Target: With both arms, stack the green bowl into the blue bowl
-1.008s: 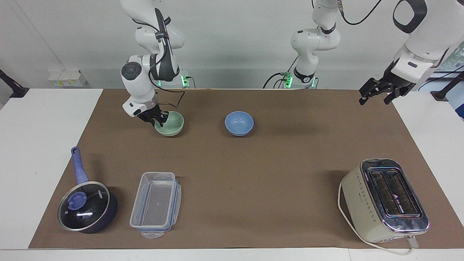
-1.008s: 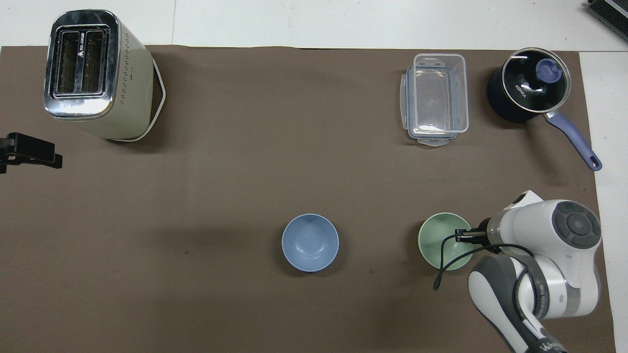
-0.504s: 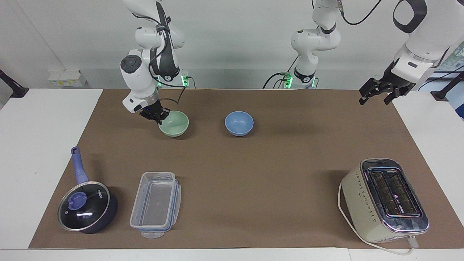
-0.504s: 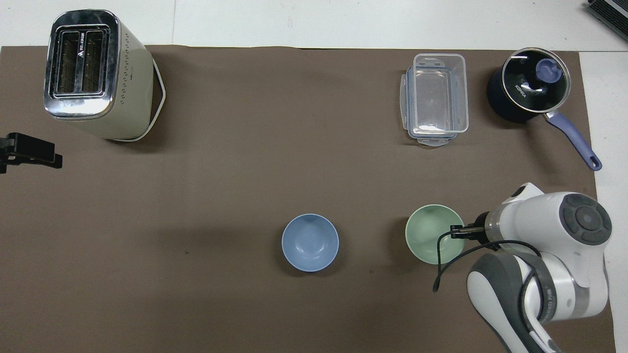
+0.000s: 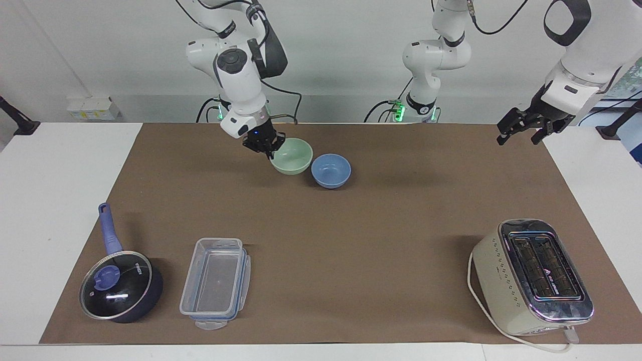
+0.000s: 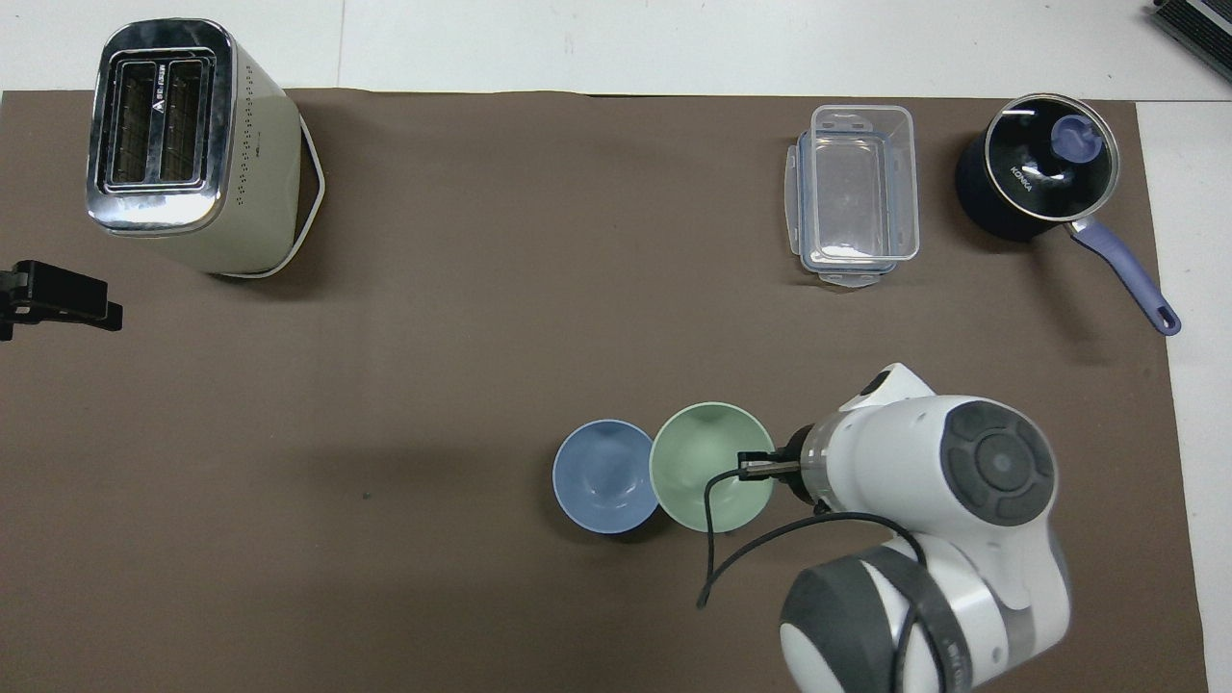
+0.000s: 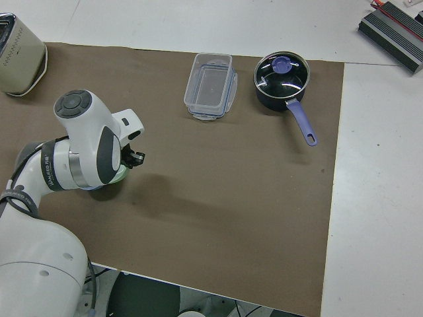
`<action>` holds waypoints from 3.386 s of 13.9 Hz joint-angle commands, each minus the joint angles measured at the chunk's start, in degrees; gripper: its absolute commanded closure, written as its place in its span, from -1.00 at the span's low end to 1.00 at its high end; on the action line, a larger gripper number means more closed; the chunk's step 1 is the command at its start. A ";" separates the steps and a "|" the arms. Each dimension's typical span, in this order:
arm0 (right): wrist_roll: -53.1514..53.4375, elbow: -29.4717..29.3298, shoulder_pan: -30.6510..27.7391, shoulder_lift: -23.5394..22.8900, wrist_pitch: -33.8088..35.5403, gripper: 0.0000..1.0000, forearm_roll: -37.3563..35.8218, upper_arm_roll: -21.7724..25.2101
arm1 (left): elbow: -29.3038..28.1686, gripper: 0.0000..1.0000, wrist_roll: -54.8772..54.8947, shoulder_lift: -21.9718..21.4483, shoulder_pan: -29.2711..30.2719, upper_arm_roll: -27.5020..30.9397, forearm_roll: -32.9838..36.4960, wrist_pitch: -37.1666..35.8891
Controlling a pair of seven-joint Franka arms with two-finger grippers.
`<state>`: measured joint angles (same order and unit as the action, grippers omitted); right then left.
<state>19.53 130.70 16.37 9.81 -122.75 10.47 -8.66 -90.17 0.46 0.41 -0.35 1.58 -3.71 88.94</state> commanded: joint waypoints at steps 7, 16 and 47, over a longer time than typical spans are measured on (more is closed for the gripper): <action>10.87 -3.35 9.03 -9.71 -7.68 1.00 2.01 0.04 | 1.40 -1.00 0.42 0.47 0.35 -0.17 0.90 -1.49; 10.44 -2.47 9.91 -11.65 -8.38 1.00 2.01 -0.04 | 1.40 -1.00 0.42 0.47 0.35 -0.26 0.90 -1.49; 3.67 -23.54 -16.98 -2.59 14.53 -1.00 -8.53 0.66 | 1.40 -1.00 0.42 0.47 0.44 -0.17 0.90 -1.49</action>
<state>23.95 112.73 1.38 8.94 -112.62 3.40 -7.16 -90.17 0.46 0.41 -0.35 1.59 -3.71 88.91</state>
